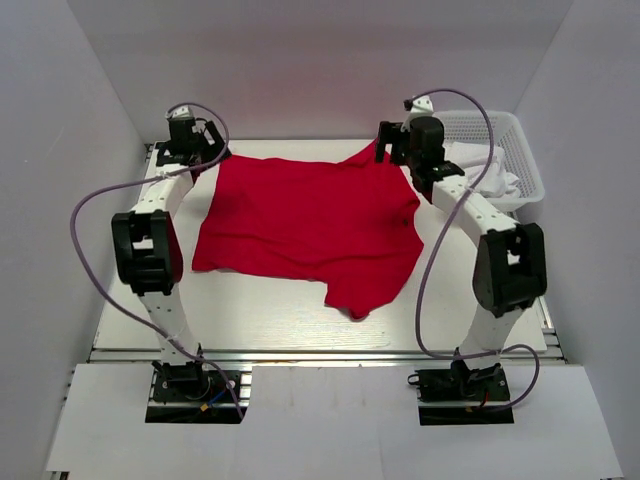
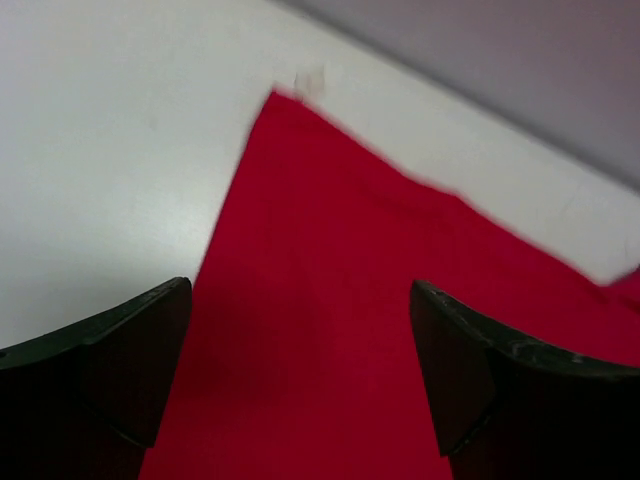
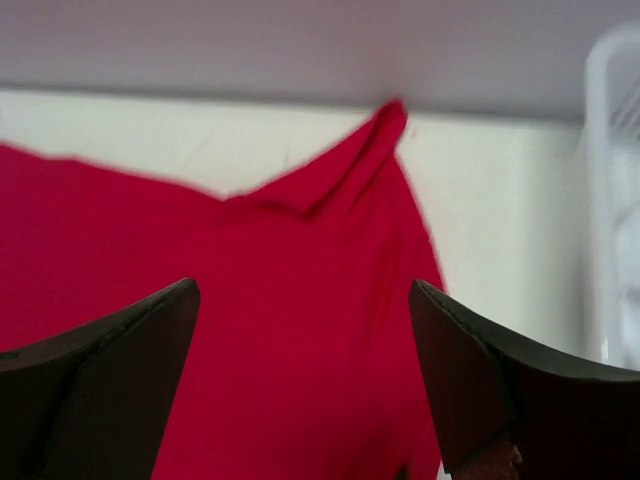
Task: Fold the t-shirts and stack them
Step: Flatten out the tshirt
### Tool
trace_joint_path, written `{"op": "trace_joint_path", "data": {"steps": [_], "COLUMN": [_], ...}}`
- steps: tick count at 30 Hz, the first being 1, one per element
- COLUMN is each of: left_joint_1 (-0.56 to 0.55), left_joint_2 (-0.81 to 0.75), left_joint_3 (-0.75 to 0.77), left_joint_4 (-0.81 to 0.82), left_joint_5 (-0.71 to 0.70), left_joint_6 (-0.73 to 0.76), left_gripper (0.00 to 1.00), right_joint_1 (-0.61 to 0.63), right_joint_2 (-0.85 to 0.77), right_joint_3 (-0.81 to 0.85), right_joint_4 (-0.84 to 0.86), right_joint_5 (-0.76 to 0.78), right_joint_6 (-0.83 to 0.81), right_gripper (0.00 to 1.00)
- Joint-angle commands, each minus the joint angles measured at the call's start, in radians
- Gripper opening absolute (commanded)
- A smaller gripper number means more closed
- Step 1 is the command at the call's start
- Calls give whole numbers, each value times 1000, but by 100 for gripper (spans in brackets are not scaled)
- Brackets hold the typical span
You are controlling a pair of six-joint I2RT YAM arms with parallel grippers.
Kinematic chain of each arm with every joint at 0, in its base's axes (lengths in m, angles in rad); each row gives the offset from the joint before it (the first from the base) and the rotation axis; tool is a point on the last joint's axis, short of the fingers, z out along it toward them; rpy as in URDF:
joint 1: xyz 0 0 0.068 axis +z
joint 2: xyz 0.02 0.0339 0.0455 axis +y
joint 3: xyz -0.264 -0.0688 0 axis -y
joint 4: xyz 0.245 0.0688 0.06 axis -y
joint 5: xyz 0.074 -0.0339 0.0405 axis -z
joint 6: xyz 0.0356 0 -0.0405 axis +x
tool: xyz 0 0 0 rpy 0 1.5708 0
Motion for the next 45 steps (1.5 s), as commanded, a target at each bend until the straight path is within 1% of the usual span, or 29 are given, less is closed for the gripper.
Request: {"op": "trace_joint_path", "data": {"steps": [1, 2, 3, 4, 5, 6, 8, 9, 11, 13, 14, 15, 16, 18, 19, 22, 25, 28, 30, 31, 34, 35, 36, 38, 39, 41, 42, 43, 45], "left_joint_1": [-8, -8, -8, -8, -8, -8, -8, -8, 9, 9, 9, 18, 18, 18, 18, 4, -5, -5, -5, -5, -5, -5, -5, -5, -5, -5, -5, -5, -5], "left_joint_2": [-201, -248, -294, -385, -430, -470, -574, -601, -644, -694, -705, -714, -724, -724, -705, -685, -670, -659, -632, -589, -517, -471, -451, -417, -403, -392, -392, -392, -426], "left_joint_3": [-216, -280, -404, -461, -561, -609, -698, -771, -848, -893, -928, -945, -971, -980, -980, -968, -954, -954, -964, -964, -942, -942, -931, -921, -907, -907, -907, -907, -922], "left_joint_4": [-95, -95, -86, -86, -98, -140, -155, -180, -223, -223, -223, -208, -169, -108, -58, 18, 38, 81, 102, 102, 93, 93, 83, 73, 47, 1, -28, -98, -173], "left_joint_5": [69, 69, 78, 69, 31, 8, -36, -36, -61, -116, -116, -116, -116, -66, -11, 75, 117, 108, 108, 99, 99, 99, 99, 99, 99, 99, 76, 63, 25], "left_joint_6": [-16, -26, -39, -49, -99, -131, -191, -219, -263, -293, -309, -310, -310, -273, -258, -204, -169, -168, -168, -168, -168, -168, -179, -179, -179, -188, -197, -207, -240], "left_gripper": [99, 99, 99, 99, 99, 99, 99, 99, 99, 99, 99, 99, 99, 99, 99, 99, 99, 99, 99, 99, 99, 99, 99, 99, 99, 99, 99, 99, 99], "right_joint_1": [21, 26, 36, 42, 49, 56, 70, 76, 84, 90, 93, 96, 104, 105, 110, 111, 110, 99, 104, 101, 99, 96, 95, 90, 88, 75, 69, 55, 43], "right_joint_2": [-95, -141, -166, -224, -241, -258, -319, -335, -391, -422, -427, -425, -422, -408, -401, -359, -338, -341, -333, -332, -332, -330, -327, -319, -318, -313, -315, -316, -315], "right_joint_3": [-185, -219, -306, -334, -355, -400, -466, -510, -575, -625, -662, -672, -679, -702, -704, -698, -705, -727, -733, -733, -747, -745, -745, -748, -750, -754, -756, -762, -753], "right_joint_4": [-129, -133, -135, -135, -146, -153, -173, -176, -181, -186, -189, -189, -187, -177, -180, -180, -186, -173, -184, -189, -201, -216, -224, -250, -256, -299, -307, -313, -354], "right_joint_5": [-51, -53, -74, -85, -96, -99, -93, -85, -91, -113, -122, -126, -173, -212, -229, -260, -261, -267, -235, -206, -172, -169, -145, -145, -86, -50, -31, -5, 7], "right_joint_6": [111, 128, 155, 162, 171, 182, 191, 202, 217, 223, 229, 229, 231, 232, 236, 248, 266, 283, 306, 312, 334, 337, 344, 355, 372, 387, 400, 410, 417], "right_gripper": [90, 90, 90, 90, 90, 90, 90, 90, 90, 90, 90, 90, 90, 90, 90, 90, 90, 90, 90, 90, 90, 90, 90, 90, 90, 90, 90, 90, 90]}}
